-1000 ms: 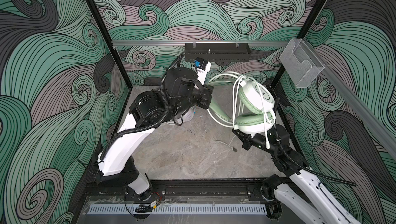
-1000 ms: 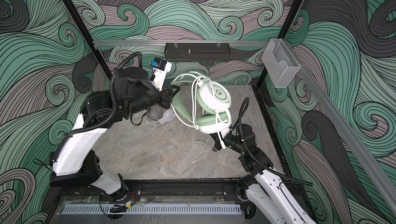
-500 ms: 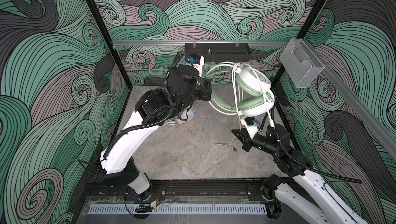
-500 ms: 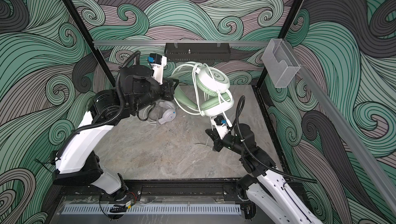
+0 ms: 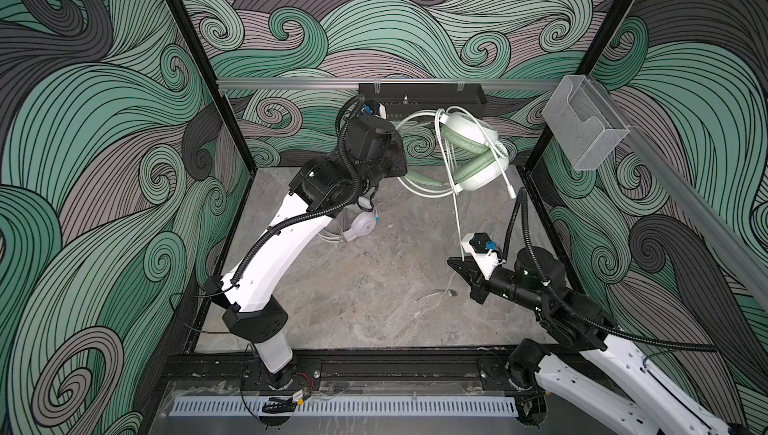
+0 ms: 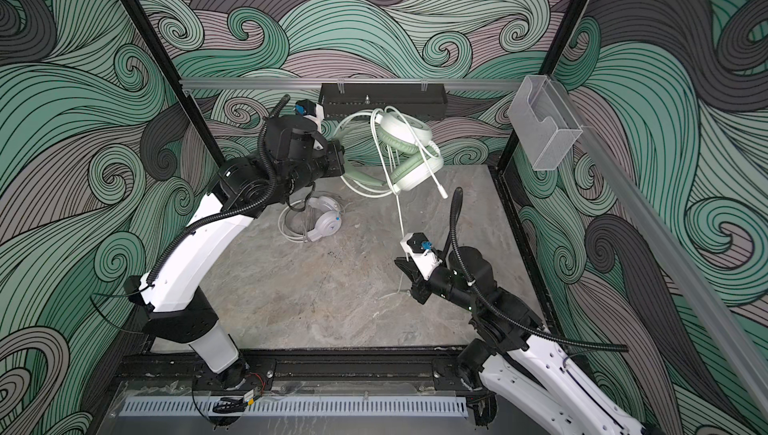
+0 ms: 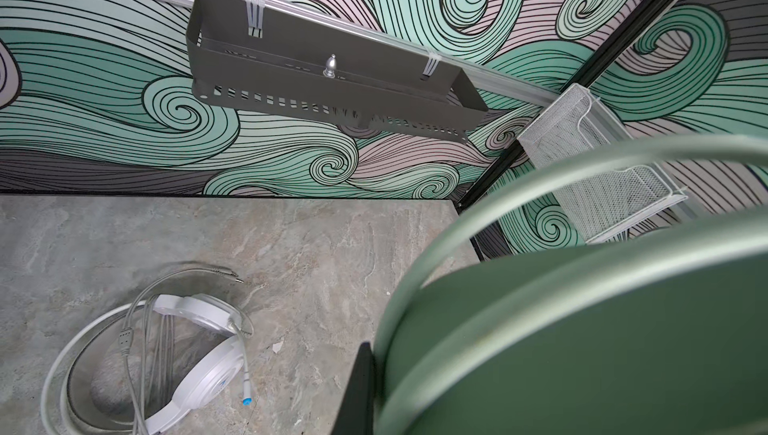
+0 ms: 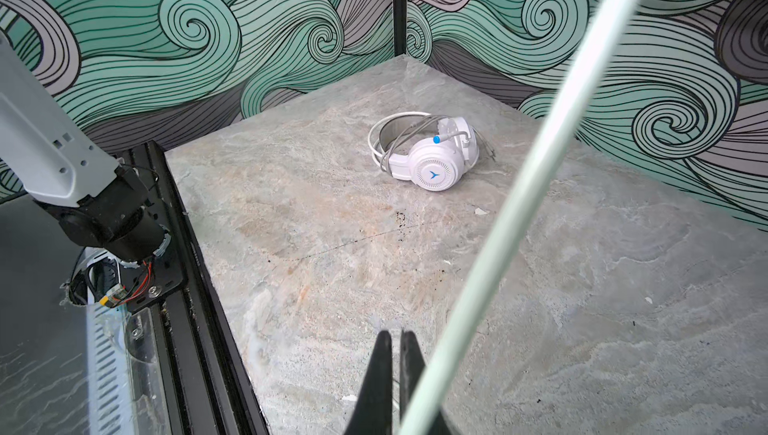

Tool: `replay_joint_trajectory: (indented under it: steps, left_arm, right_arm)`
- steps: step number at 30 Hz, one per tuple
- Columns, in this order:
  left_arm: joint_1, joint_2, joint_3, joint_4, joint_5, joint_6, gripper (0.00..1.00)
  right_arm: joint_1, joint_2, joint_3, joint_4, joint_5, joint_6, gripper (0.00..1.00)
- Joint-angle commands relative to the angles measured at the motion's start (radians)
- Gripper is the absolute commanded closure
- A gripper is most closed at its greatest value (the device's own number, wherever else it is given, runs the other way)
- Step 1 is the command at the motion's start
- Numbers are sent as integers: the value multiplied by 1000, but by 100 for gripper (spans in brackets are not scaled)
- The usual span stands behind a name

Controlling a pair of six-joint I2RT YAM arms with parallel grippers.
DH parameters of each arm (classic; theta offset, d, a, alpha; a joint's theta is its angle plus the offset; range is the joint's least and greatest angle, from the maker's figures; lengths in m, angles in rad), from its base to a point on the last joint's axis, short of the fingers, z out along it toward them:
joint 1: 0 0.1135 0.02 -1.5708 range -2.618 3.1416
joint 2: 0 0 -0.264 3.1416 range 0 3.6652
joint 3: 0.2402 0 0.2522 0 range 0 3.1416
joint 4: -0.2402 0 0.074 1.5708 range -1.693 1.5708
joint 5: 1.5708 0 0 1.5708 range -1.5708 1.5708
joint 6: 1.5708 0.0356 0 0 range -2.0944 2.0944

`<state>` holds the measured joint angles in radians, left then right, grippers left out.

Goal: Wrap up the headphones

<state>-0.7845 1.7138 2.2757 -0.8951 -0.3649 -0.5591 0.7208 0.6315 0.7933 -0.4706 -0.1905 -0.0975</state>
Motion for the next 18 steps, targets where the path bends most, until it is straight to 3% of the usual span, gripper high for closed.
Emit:
replay_joint_trajectory:
  steps: [1,7,18]
  left_arm:
    - [25,-11,62,193,-115,-47,100]
    - [31,41,86,184,-201,59,100]
    - [-34,151,202,54,-412,127,100]
  right_arm:
    - [30,-14,15,-108,6,-25,100]
    - [68,-1,36,-135,31,-27,100]
    - [86,82,114,-146,120,0,100]
